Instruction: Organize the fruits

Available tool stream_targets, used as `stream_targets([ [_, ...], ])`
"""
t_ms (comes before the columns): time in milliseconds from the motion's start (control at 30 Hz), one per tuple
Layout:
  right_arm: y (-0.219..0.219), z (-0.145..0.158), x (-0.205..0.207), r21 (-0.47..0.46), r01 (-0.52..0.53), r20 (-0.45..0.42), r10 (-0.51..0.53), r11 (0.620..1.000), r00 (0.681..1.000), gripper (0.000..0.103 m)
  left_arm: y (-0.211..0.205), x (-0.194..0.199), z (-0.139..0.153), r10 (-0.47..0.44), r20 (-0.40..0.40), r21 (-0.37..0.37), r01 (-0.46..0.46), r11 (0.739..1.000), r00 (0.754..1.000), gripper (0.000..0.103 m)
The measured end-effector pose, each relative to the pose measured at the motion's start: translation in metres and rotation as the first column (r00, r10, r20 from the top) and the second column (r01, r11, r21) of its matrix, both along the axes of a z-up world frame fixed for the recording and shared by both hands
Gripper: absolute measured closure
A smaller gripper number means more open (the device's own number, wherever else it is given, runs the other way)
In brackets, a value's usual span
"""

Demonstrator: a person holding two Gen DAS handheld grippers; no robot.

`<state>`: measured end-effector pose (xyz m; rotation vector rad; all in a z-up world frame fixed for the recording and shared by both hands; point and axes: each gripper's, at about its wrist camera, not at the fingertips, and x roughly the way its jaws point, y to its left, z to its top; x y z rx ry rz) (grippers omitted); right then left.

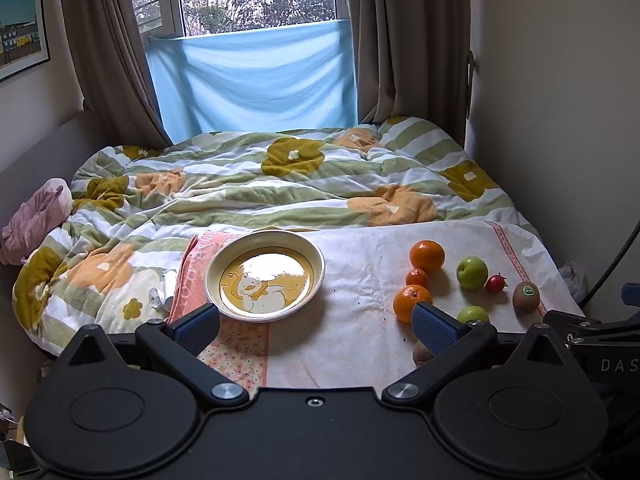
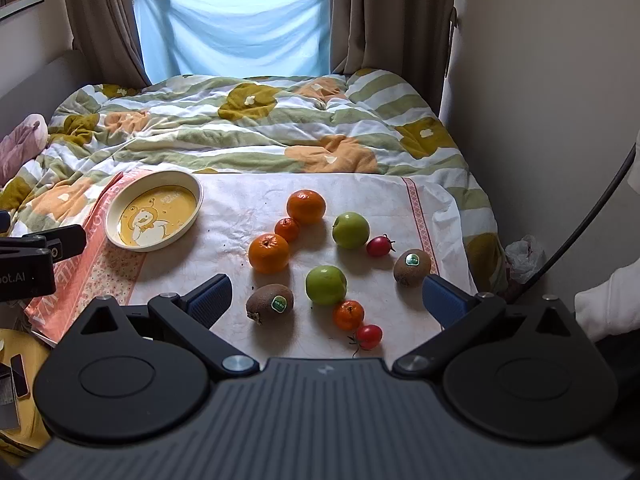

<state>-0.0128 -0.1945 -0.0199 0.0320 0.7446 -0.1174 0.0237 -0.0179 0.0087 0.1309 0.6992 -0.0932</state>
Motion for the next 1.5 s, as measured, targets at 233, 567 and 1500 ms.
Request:
stream_targets([
  [233,-0.004,-0.003,-0.006,0.008,0.007,0.001,-0.007,1.0,1.0,0.0,0.001,-0.004,-0.002,-0.002,-0.004,-0.004,0.002,1.0,1.0,0.0],
  [567,-0.006,-0.003,-0.01,0.004,0.012,0.01,-0.012,1.0,1.0,0.0,0.001,-0.006,-0.002,-0.002,-0.005,-0.005,0.002,1.0,1.0,0.0],
  [1500,-0.066,-0.124,0.079,0.034,-0.044,-0.046,0.046,0.998,0.998,0.0,-0.083,0.068,-0.153,-0.441,-0.106,0.075,0.45,0.89,0.891,0.006],
])
